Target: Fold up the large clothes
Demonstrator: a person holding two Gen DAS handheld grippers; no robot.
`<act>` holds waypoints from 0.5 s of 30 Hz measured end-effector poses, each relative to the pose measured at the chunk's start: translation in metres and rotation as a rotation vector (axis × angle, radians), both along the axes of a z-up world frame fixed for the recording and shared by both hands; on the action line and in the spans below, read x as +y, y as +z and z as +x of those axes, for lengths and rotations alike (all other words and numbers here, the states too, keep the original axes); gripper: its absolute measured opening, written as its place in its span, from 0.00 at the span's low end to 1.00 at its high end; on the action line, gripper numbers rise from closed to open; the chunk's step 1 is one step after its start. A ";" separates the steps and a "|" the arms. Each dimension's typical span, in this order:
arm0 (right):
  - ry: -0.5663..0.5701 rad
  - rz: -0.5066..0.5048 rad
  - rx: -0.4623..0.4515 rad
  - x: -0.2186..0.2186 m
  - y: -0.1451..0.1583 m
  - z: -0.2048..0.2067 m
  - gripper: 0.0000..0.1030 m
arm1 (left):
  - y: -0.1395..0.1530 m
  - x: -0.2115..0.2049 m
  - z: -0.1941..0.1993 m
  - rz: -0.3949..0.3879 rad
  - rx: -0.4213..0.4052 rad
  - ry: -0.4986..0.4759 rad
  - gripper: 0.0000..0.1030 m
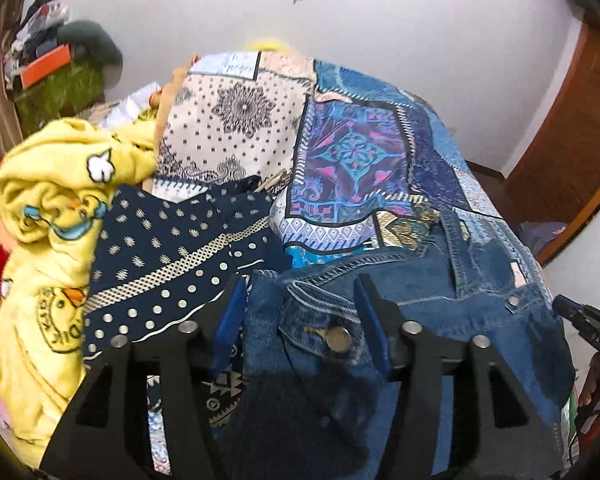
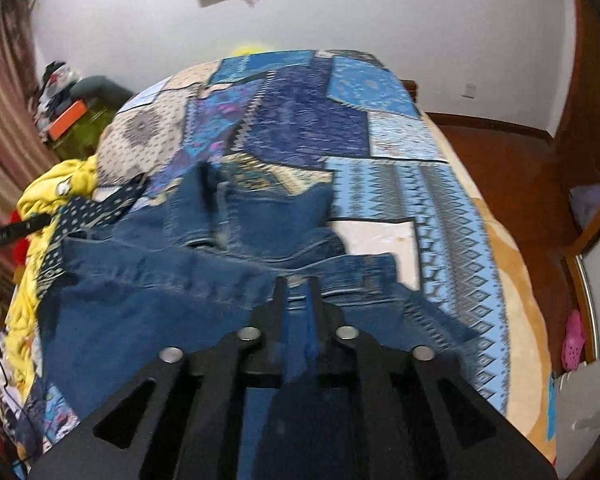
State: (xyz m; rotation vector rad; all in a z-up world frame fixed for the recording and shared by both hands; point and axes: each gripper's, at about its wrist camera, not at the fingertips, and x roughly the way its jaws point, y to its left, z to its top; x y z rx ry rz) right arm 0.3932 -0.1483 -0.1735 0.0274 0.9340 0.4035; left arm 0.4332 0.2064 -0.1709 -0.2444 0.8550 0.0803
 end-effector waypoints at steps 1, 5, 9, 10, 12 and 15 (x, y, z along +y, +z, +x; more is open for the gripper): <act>0.011 0.002 0.010 0.007 0.002 -0.003 0.40 | 0.002 -0.002 -0.004 0.001 0.005 -0.015 0.57; 0.063 0.014 -0.007 0.034 0.006 -0.021 0.66 | -0.008 -0.017 -0.017 0.005 0.070 -0.083 0.60; 0.159 -0.017 0.022 0.072 0.000 -0.038 0.68 | -0.037 -0.034 -0.033 -0.003 0.164 -0.155 0.61; 0.179 -0.020 0.035 0.081 -0.003 -0.042 0.70 | -0.047 -0.038 -0.037 0.001 0.194 -0.172 0.61; 0.216 -0.033 0.068 0.097 -0.013 -0.048 0.73 | -0.063 -0.045 -0.047 0.015 0.233 -0.192 0.61; 0.253 -0.097 0.112 0.115 -0.033 -0.053 0.74 | -0.074 -0.048 -0.063 0.044 0.232 -0.200 0.66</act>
